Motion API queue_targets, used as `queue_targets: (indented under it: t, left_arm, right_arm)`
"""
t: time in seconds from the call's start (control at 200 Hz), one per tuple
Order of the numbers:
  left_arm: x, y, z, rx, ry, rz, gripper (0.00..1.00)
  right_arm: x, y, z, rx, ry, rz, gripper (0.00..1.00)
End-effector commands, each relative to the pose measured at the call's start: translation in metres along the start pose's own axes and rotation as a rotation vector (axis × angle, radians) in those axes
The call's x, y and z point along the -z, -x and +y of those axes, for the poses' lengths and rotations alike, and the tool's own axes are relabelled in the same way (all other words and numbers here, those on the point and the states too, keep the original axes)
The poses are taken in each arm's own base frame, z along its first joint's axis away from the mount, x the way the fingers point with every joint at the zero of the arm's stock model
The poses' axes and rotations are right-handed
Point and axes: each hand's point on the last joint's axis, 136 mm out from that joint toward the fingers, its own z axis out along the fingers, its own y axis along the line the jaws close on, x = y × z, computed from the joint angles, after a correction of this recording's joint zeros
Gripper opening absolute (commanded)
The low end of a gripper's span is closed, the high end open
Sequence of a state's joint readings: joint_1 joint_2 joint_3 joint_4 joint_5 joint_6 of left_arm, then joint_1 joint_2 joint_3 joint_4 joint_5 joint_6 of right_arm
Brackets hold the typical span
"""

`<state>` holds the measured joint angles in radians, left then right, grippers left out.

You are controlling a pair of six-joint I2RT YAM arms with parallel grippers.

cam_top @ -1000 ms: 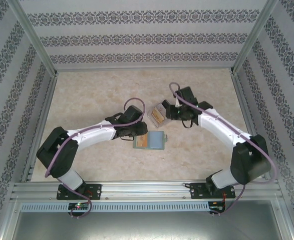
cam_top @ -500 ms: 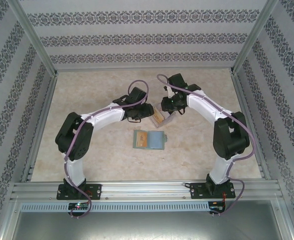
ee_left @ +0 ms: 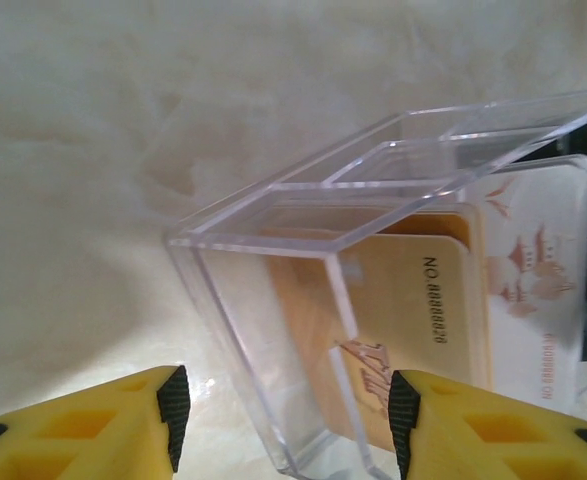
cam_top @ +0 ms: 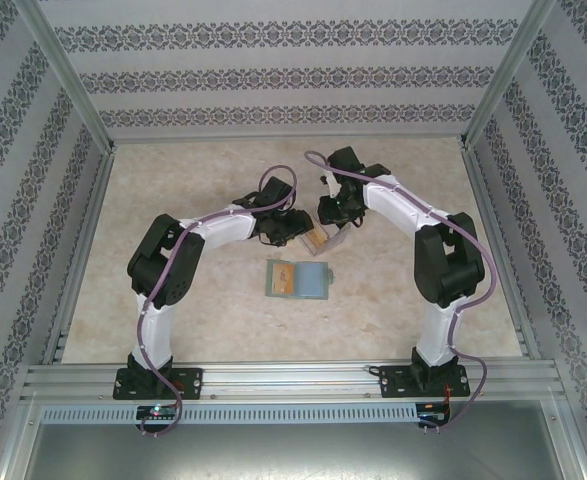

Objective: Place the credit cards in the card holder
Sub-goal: Pick up the credit card from the storage box.

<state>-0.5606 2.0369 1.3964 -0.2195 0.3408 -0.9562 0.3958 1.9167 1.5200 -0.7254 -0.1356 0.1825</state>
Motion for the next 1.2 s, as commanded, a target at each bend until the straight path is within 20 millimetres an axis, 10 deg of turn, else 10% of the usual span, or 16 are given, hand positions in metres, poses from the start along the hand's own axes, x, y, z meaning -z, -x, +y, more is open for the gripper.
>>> queue_targets:
  t: [0.0,1.199]
  left_arm:
    - [-0.006,0.008,-0.004,0.033,-0.036,-0.005,0.57]
    - [-0.022,-0.003,0.029,0.052,0.061,0.028,0.42]
  right_arm:
    - [-0.003,0.003,0.002,0.029,-0.016,0.011,0.34]
    - [-0.007,0.015,-0.019,0.228,-0.339,-0.034,0.37]
